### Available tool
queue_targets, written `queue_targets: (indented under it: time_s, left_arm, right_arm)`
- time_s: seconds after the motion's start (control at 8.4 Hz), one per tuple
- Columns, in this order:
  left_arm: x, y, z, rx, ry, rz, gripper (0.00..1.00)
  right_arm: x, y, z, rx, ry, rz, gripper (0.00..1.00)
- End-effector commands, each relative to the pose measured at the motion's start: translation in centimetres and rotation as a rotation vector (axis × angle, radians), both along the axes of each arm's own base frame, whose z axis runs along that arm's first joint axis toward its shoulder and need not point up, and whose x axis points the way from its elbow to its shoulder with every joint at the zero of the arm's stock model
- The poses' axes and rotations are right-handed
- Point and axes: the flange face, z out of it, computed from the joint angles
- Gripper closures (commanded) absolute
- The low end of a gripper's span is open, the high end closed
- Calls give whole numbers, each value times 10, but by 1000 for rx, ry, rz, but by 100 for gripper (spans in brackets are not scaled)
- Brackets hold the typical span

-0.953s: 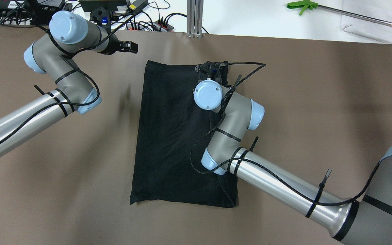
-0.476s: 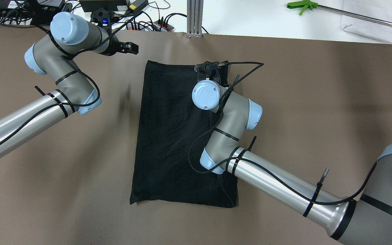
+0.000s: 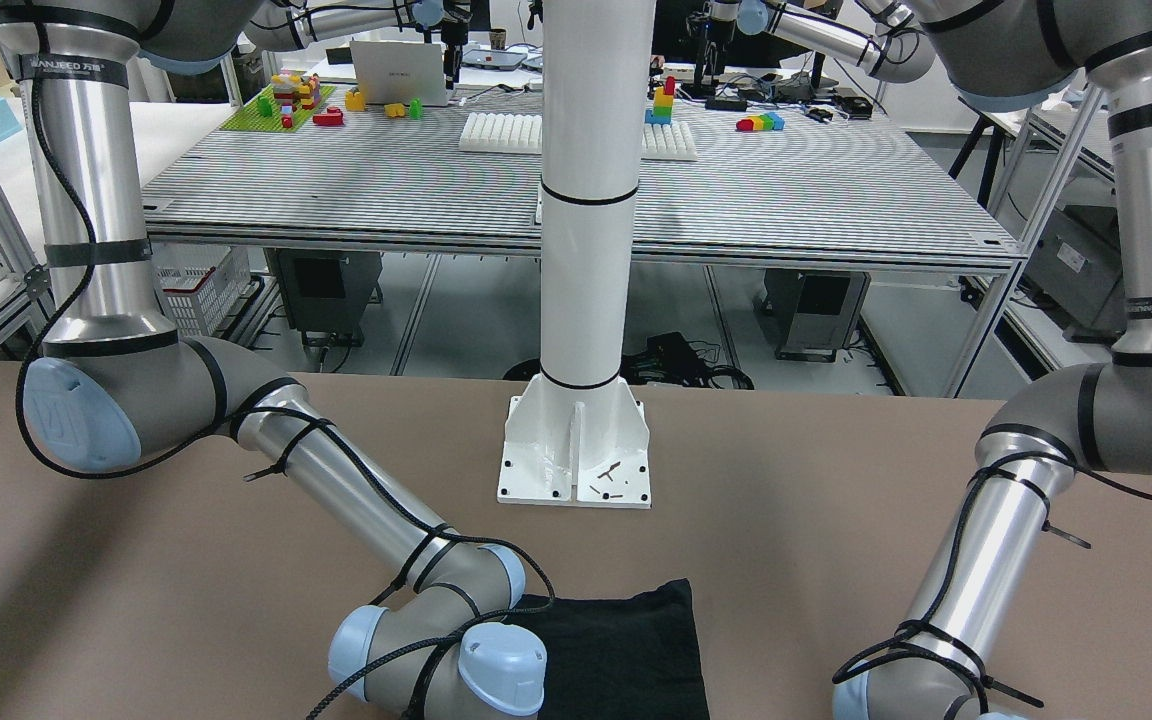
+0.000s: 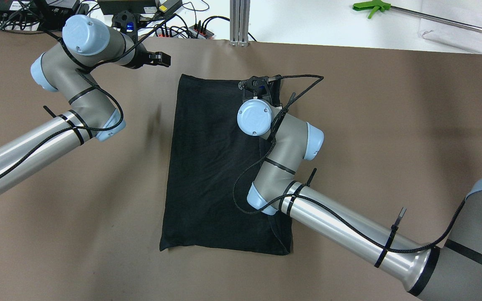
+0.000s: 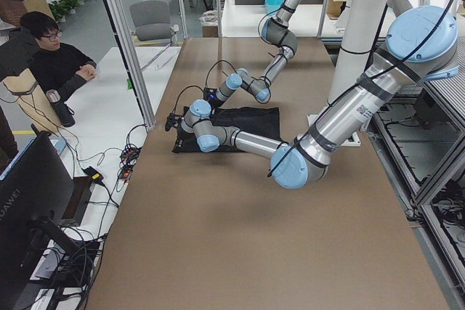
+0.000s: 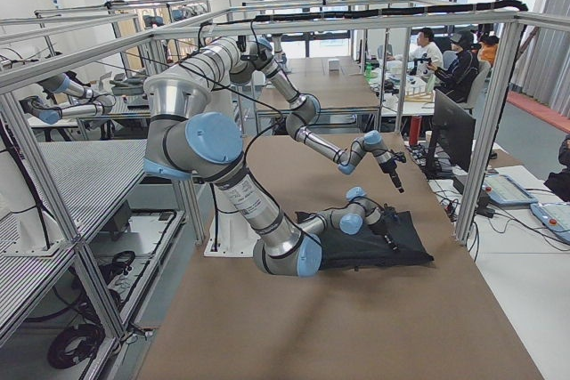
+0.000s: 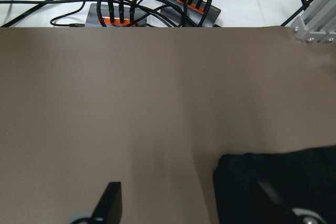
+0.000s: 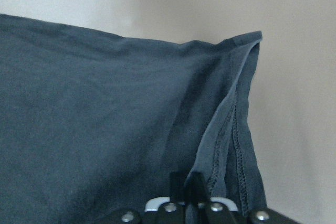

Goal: Fold clothes

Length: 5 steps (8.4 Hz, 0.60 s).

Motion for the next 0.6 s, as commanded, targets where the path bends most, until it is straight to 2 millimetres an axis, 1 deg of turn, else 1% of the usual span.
queue_targets:
  time_s: [0.0, 0.12, 0.24, 0.36, 0.48]
  left_arm:
    - [1, -1, -2, -5, 4, -3, 10]
    - [2, -2, -5, -6, 9, -5, 10]
    - [3, -1, -5, -6, 9, -4, 10]
    - [11, 2, -6, -6, 10, 5, 10]
    - [13, 4, -7, -14, 18, 2, 10]
  right_arm:
    - [29, 9, 26, 40, 32, -34, 100]
    - [46, 8, 43, 47, 51, -42, 100]
    - [50, 11, 56, 56, 57, -55, 100]
    - [51, 11, 57, 58, 49, -60, 100]
    - [54, 9, 57, 52, 43, -78, 100]
